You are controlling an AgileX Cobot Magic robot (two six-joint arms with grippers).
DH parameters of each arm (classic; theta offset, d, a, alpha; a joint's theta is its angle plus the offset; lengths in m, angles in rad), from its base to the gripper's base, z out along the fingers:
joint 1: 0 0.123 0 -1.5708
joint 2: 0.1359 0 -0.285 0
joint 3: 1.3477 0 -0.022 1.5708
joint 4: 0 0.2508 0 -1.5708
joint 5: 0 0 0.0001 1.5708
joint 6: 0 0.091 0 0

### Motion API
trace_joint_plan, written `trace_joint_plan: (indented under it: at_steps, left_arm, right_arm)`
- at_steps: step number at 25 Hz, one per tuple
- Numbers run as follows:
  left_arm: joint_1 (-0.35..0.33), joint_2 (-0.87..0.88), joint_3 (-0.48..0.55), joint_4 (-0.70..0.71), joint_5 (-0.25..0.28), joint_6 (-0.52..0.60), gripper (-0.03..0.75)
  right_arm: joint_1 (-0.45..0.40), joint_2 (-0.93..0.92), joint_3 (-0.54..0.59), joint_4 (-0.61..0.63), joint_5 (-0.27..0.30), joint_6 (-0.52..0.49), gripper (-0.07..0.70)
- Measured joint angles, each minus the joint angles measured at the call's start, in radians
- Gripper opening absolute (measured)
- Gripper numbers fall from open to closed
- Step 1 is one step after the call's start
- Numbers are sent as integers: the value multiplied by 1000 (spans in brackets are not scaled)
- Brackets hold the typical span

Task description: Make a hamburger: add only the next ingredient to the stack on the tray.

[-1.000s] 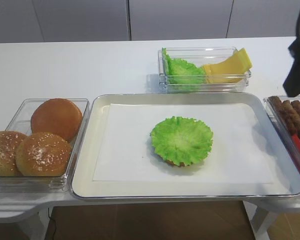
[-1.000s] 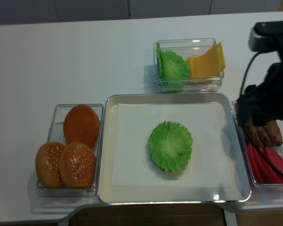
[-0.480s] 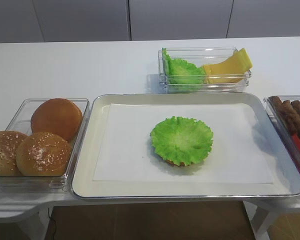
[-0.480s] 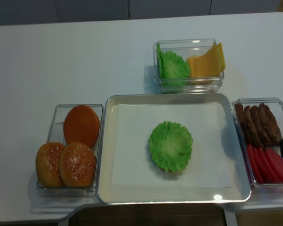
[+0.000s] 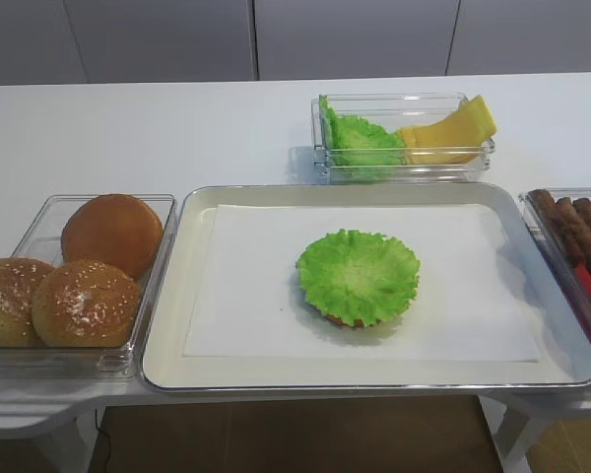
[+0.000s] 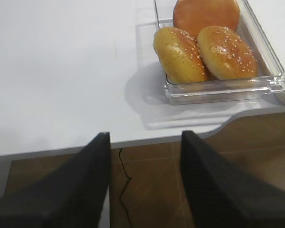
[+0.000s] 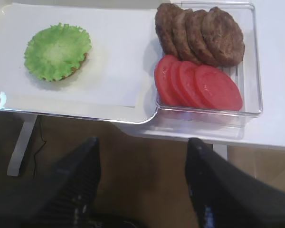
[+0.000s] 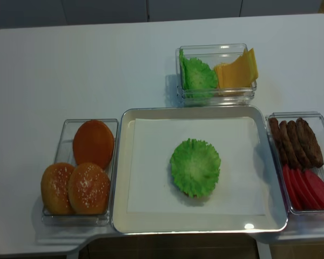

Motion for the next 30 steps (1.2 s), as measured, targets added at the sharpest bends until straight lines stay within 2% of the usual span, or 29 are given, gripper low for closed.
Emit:
trace_joint_plan:
  at_steps: [8,14,17,22,25,30]
  left_arm:
    - [0,0,0,0,0,0,351]
    - [0,0,0,0,0,0,351]
    - [0,0,0,0,0,0,351]
    - [0,0,0,0,0,0,351]
    - [0,0,0,0,0,0,351]
    - [0,0,0,0,0,0,351]
  right_arm:
    - [0,-262,132,0,9,16,429]
    - [0,-315,215,0,10,-8,429]
    - [0,-315,238,-12,-22,-51,429]
    - [0,-315,262,-53,-101,-61,429]
    - [0,-315,286,-62,-124,-65,429]
    - [0,-315,294,-62,-130,-77,429]
